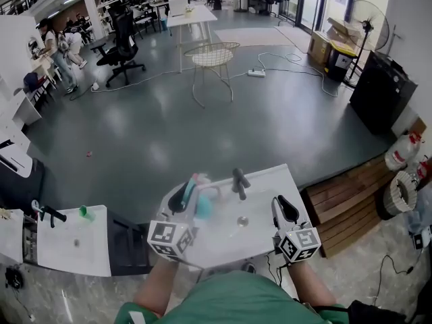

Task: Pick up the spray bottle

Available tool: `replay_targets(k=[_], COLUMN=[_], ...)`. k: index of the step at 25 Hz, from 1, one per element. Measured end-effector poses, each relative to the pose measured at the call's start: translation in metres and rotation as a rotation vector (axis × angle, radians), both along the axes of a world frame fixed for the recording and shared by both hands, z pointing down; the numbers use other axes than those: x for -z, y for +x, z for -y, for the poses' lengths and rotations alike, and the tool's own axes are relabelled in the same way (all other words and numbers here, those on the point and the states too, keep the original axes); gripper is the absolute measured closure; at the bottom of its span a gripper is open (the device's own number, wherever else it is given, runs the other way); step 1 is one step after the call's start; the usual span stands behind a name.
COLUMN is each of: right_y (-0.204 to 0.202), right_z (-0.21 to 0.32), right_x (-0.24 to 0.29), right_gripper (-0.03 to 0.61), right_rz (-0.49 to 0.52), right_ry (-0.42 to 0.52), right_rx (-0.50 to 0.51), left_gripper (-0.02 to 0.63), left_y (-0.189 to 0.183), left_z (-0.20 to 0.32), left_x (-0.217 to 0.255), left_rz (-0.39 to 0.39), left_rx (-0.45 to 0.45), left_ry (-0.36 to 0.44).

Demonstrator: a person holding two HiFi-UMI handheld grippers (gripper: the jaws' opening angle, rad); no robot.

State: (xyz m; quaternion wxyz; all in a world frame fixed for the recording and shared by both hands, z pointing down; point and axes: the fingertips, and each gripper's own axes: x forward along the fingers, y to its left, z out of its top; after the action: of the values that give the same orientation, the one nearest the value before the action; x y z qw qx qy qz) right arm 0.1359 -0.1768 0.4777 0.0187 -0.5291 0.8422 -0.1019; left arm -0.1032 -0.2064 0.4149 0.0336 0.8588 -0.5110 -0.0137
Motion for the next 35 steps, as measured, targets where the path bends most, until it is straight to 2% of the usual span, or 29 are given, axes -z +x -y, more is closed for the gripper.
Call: replay_targets(k=[35], right_y=[0.002], right_z=[0.004], right_x=[-0.008], right_gripper=[0.518], right_rz=[-0.003], right_ry=[-0.014], right_rx=[-0.003], left_gripper=[0.535], left_y=[-0.003], left_z=[0.005], left_x=[-0.013], left_rz=[-0.019], left_rx=[0.005], left_ry=[-0.014])
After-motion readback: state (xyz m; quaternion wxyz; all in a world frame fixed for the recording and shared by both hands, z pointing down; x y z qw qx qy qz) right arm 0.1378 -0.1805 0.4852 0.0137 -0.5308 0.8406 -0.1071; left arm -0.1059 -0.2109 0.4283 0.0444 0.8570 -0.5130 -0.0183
